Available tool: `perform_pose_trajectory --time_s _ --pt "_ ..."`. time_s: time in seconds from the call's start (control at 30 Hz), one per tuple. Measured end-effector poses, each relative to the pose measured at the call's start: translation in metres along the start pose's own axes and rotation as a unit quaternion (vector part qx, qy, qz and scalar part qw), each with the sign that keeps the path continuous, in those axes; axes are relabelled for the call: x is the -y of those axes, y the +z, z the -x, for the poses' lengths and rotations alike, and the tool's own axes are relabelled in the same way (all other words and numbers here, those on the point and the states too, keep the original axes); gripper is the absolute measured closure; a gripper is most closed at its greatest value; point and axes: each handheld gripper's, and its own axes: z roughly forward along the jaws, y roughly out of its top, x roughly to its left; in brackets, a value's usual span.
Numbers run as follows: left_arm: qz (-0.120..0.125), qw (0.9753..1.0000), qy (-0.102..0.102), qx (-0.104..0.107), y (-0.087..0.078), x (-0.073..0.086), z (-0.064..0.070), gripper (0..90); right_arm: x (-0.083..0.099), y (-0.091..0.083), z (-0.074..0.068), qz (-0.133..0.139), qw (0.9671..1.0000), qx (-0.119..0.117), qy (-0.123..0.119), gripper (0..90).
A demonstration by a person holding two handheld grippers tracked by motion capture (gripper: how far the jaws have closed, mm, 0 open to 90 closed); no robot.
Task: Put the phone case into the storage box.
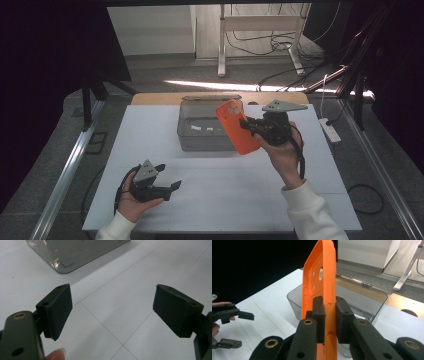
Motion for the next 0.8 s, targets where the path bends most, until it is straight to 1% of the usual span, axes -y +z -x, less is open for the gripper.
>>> perform_pose_trajectory --time_s 0.07,0.13,0.47,0.6,0.8 --pt "0.000 1.0000 0.000 0.000 0.000 0.000 0.000 16.6 -0.004 0.002 0.003 0.000 1.0000 0.005 0.002 80.4" --pt "0.000 1.0000 -0.001 0.001 0.000 0.000 0.000 16.6 -0.007 0.005 0.005 -0.005 0.9999 0.016 -0.002 80.4" --pt "-0.002 1.0000 0.000 0.002 0.000 0.000 0.000 16.6 -0.021 0.012 0.011 -0.007 0.9994 0.032 0.005 80.4" --pt "-0.001 1.0000 -0.003 0.003 0.000 0.000 -0.001 16.6 -0.028 0.018 0.014 -0.014 0.9990 0.042 0.005 80.4" --pt "-0.001 1.0000 -0.002 0.004 0.000 0.000 -0.001 16.6 -0.032 0.024 0.017 -0.016 0.9985 0.051 0.009 80.4"
